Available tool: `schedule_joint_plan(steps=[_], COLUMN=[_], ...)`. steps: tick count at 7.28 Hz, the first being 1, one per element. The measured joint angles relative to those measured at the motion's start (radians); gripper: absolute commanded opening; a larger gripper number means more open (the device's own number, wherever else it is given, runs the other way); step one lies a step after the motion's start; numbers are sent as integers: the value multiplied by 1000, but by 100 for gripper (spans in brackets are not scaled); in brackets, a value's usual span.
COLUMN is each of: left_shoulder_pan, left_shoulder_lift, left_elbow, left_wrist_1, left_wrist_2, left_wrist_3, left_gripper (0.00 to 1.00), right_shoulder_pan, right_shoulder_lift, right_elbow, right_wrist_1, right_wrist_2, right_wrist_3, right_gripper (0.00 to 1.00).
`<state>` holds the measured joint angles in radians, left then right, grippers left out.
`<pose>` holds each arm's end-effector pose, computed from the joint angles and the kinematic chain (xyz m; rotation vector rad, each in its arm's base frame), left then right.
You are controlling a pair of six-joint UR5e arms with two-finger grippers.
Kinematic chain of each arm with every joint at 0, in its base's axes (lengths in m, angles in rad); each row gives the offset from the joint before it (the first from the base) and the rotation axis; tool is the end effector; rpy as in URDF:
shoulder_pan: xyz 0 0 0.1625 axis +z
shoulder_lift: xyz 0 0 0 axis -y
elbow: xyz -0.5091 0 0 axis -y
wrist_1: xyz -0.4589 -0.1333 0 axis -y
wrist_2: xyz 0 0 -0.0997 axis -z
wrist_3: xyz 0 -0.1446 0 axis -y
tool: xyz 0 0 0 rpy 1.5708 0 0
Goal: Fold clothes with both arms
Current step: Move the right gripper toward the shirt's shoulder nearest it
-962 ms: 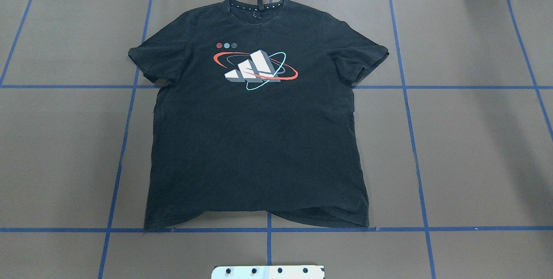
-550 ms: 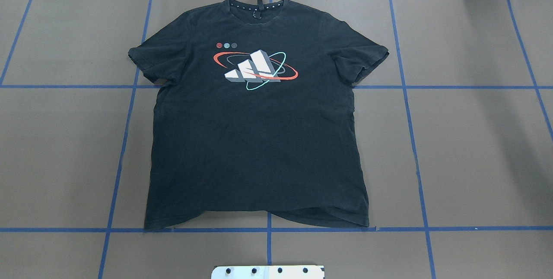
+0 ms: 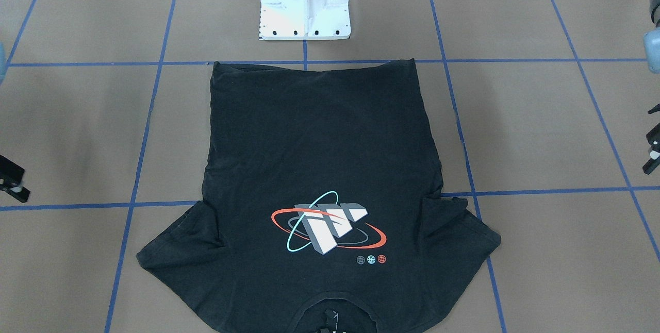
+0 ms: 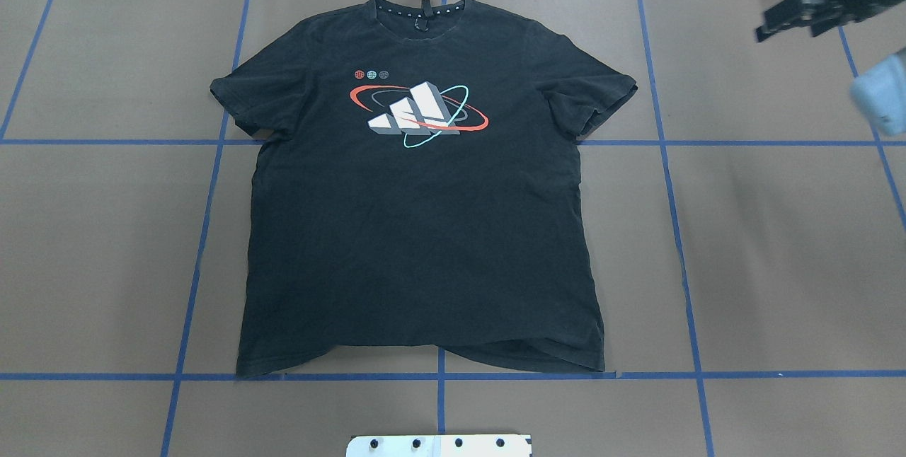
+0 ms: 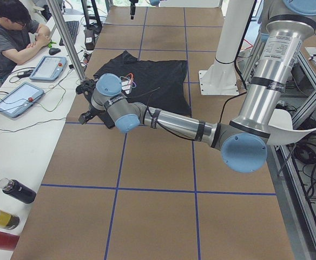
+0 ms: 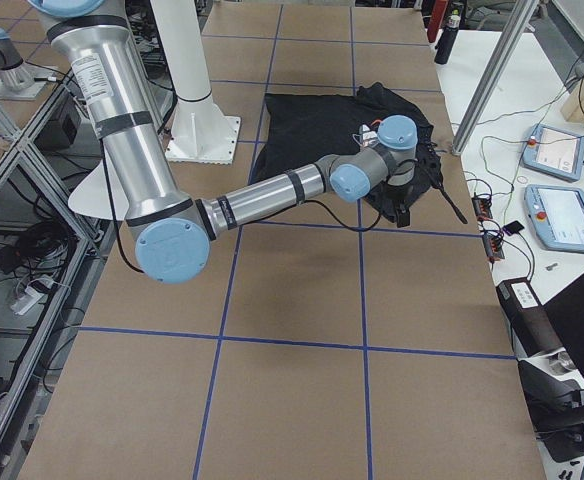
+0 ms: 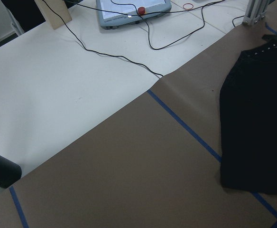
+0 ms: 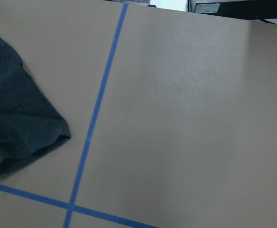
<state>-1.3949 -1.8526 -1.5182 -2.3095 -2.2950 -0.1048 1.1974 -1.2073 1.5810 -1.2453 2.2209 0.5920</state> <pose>0.0916 -0.7295 0.5265 0.8236 0.7903 0.4132 -0.2341 -0.7230 0.4947 0.3071 -0.8627 -0.0241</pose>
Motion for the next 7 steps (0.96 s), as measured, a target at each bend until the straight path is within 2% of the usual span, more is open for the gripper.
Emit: schedule_joint_plan(steps=[2, 4, 7], left_shoulder_pan=[5, 10, 11], left_shoulder_lift=[0, 3, 7], left_elbow=[3, 6, 8], left_wrist_1=[-1, -15, -22], left_wrist_2=[0, 0, 0], left_wrist_3=[-1, -2, -1], left_gripper=[100, 100, 100], right_shoulder_pan=[-120, -191, -273], right_shoulder_lift=[74, 136, 205], right_elbow=[-137, -302, -447], right_wrist_1=[191, 363, 467], right_wrist_2=[-126, -225, -345], right_wrist_3=[216, 330, 418], right_gripper=[97, 91, 80])
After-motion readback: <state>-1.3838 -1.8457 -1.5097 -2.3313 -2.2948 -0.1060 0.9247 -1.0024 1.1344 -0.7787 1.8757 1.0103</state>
